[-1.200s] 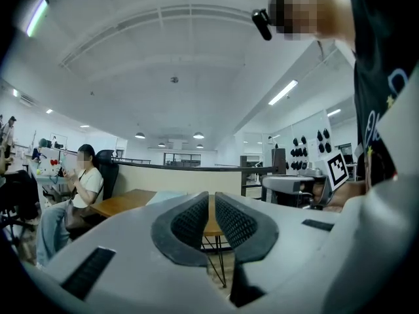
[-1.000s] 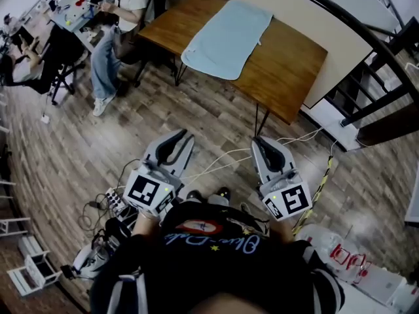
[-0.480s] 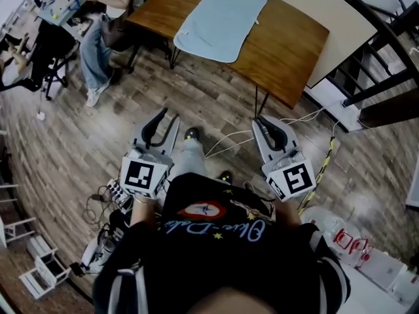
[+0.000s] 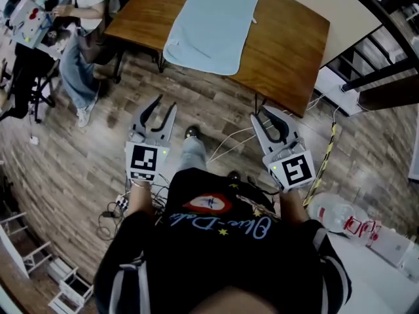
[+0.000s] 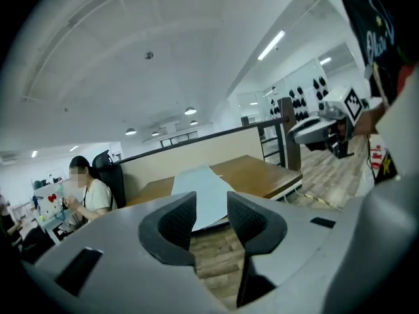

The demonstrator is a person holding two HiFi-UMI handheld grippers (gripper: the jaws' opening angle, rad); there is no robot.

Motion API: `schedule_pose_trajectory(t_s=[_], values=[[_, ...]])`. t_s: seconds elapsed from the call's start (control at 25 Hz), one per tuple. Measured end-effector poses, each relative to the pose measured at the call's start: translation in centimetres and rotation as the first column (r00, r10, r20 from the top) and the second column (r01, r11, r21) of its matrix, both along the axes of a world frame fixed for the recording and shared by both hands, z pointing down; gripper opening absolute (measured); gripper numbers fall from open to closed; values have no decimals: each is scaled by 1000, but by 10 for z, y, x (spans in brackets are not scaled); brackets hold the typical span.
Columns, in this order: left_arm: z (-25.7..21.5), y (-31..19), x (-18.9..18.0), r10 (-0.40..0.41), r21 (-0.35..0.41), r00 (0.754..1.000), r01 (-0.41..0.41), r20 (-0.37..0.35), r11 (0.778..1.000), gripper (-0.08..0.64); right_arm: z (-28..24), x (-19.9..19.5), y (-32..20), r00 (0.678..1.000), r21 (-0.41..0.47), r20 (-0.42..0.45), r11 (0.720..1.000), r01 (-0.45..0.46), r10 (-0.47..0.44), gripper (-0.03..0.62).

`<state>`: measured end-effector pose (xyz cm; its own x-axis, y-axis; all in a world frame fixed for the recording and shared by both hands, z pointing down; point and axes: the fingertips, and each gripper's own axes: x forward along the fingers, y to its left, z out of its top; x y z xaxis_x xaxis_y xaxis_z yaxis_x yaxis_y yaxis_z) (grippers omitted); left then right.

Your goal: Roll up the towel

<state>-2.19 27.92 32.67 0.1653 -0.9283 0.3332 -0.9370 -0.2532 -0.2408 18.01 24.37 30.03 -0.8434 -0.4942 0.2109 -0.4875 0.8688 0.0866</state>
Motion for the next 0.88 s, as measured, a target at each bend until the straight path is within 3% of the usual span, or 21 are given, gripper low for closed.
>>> schedule_pose_trajectory(t_s=[0.2, 0.4, 0.64, 0.88], values=[[42, -47, -49, 61, -97, 990, -48, 129, 994, 150, 35, -34, -35, 992, -41, -123, 998, -42, 37, 67], [84, -89, -89, 132, -162, 946, -86, 297, 983, 158, 68, -61, -68, 971, -49, -229, 996, -79, 66, 77], [142, -126, -116, 258, -261, 838, -144, 481, 954, 179, 116, -82, -95, 918, -23, -390, 996, -82, 67, 91], [187, -152, -123, 371, -308, 675, -219, 637, 926, 209, 173, -89, -115, 822, -8, -569, 999, -36, 26, 112]])
